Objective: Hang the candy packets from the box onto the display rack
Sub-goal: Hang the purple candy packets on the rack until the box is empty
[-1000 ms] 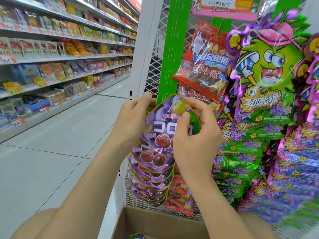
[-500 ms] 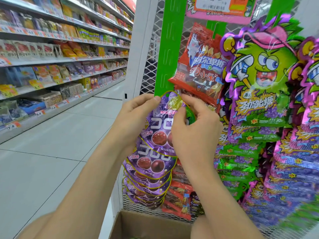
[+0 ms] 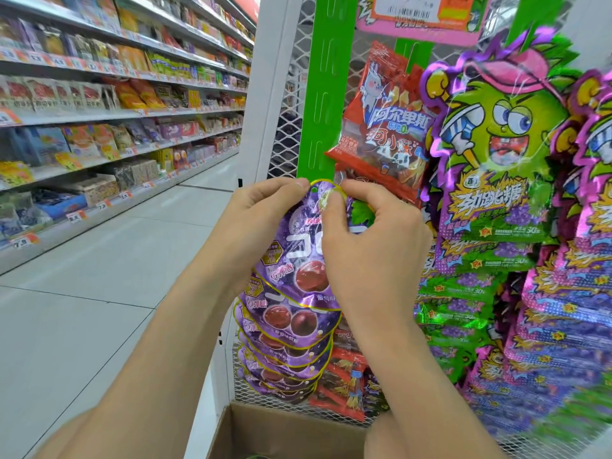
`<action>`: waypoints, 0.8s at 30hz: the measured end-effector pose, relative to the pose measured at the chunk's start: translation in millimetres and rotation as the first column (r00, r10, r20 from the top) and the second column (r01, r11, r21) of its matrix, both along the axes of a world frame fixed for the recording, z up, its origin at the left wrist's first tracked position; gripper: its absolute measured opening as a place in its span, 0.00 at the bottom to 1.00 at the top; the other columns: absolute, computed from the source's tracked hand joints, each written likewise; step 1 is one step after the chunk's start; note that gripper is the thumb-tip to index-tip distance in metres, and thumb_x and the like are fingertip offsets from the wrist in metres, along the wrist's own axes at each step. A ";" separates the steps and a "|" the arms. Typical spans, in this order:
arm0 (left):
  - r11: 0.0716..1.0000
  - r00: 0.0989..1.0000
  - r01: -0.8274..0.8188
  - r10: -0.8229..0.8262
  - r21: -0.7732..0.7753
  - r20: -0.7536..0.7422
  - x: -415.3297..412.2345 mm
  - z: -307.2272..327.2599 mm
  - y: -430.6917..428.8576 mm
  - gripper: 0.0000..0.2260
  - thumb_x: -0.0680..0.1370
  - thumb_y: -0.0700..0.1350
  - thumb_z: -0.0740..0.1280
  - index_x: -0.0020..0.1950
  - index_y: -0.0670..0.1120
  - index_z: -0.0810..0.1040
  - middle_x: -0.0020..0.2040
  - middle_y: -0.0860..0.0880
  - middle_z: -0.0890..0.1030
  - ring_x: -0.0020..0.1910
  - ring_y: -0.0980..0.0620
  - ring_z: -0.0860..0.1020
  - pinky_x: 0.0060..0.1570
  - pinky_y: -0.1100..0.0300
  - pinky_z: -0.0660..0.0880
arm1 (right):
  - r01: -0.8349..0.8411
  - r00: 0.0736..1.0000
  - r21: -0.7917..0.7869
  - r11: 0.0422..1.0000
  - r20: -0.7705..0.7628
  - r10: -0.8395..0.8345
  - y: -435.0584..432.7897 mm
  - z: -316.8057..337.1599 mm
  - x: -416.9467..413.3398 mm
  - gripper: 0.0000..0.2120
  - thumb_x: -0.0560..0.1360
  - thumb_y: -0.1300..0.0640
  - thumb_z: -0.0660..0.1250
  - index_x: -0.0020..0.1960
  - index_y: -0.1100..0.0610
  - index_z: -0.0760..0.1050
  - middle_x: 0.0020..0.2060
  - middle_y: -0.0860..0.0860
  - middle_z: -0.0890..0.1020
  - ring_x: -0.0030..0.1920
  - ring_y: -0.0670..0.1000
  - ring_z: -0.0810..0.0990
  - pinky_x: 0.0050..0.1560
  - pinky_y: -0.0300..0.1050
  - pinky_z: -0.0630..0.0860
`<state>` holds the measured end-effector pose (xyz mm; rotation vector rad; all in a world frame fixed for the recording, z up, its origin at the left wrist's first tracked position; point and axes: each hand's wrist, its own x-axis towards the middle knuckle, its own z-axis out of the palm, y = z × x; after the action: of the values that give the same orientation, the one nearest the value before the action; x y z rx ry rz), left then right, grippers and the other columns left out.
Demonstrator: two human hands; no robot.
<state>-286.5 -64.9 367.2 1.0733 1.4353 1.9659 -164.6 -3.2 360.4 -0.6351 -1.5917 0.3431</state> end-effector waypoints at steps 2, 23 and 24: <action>1.000 1.000 0.012 -0.012 -0.001 -0.013 0.7 0.0 -0.8 0.10 0.83 0.46 0.70 0.45 0.49 0.88 0.45 0.48 0.88 0.43 0.51 0.85 0.48 0.56 0.81 | -0.002 1.000 0.012 1.000 -0.001 0.002 1.4 -4.2 -1.1 0.08 0.79 0.50 0.73 0.56 0.50 0.86 0.44 0.46 0.88 0.42 0.47 0.83 0.47 0.36 0.70; 0.817 0.315 -0.459 -0.217 -0.348 -0.924 41.0 -191.0 -53.8 0.08 0.74 0.49 0.74 0.49 0.54 0.77 0.43 0.54 0.82 0.46 0.46 0.82 0.38 0.55 0.67 | -0.357 0.249 -0.430 0.829 0.812 0.528 19.1 -186.7 63.6 0.05 0.76 0.53 0.66 0.43 0.50 0.79 0.31 0.45 0.78 0.33 0.44 0.76 0.39 0.47 0.78; 0.706 0.347 -0.448 -0.428 -0.548 -0.835 47.3 -211.4 -52.6 0.08 0.76 0.53 0.72 0.53 0.55 0.77 0.48 0.53 0.83 0.52 0.46 0.83 0.40 0.55 0.70 | -0.316 0.104 -0.483 0.817 0.838 0.536 17.2 -203.1 65.7 0.05 0.77 0.52 0.65 0.42 0.50 0.78 0.32 0.46 0.79 0.35 0.49 0.77 0.41 0.50 0.79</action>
<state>-239.2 -117.5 155.8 1.8603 2.4661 0.3038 -98.9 14.0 157.3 -0.4867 -3.0785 0.6094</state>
